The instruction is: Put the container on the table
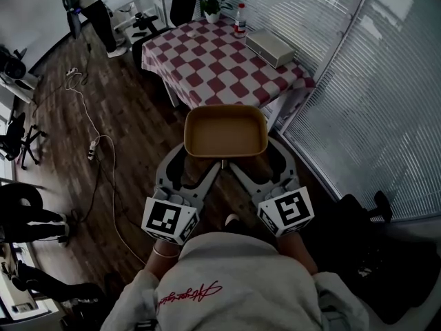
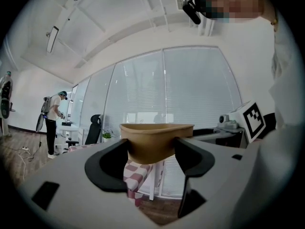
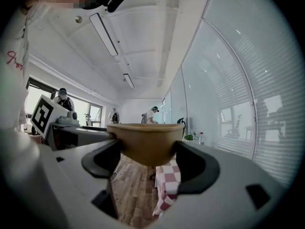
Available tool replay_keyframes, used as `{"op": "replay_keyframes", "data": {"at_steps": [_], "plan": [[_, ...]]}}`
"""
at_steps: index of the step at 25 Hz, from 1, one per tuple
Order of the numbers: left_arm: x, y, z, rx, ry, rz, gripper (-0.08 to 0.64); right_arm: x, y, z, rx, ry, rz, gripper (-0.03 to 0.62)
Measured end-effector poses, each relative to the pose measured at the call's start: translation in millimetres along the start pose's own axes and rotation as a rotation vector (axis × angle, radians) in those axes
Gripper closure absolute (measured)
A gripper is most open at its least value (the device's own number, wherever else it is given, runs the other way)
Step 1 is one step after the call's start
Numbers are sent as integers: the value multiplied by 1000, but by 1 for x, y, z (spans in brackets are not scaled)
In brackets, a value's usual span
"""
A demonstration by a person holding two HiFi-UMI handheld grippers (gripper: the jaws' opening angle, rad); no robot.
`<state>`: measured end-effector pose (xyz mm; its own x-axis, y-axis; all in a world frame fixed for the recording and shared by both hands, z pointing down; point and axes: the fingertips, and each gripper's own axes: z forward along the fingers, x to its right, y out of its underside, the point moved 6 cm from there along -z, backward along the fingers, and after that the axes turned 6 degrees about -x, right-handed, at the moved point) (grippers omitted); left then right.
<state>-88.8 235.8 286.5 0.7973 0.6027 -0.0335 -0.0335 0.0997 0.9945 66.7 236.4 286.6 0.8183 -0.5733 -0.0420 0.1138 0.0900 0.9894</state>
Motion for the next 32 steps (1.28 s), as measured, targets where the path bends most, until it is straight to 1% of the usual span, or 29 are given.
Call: {"op": "replay_keyframes", "data": {"at_steps": [3,9,18,22,27,32], "plan": [[-4,-2,13,4,-14,8,241,13,-1,10,-2,-13,3,227],[-8,-5,38,20,-26,3,241,37,-2,22,6,-24,-23,229],[-7,-4,60,23,-49,-7,241,59,-1,31,6,-44,-27,229],[-9,-2,62,17,-62,3,241,61,1,36,12,-59,-23,229],[-9,-3,62,29,-73,-3,241,63,1,37,14,-65,-26,229],[-7,-5,60,32,-61,3,241,61,-2,33,19,-57,-30,229]]}}
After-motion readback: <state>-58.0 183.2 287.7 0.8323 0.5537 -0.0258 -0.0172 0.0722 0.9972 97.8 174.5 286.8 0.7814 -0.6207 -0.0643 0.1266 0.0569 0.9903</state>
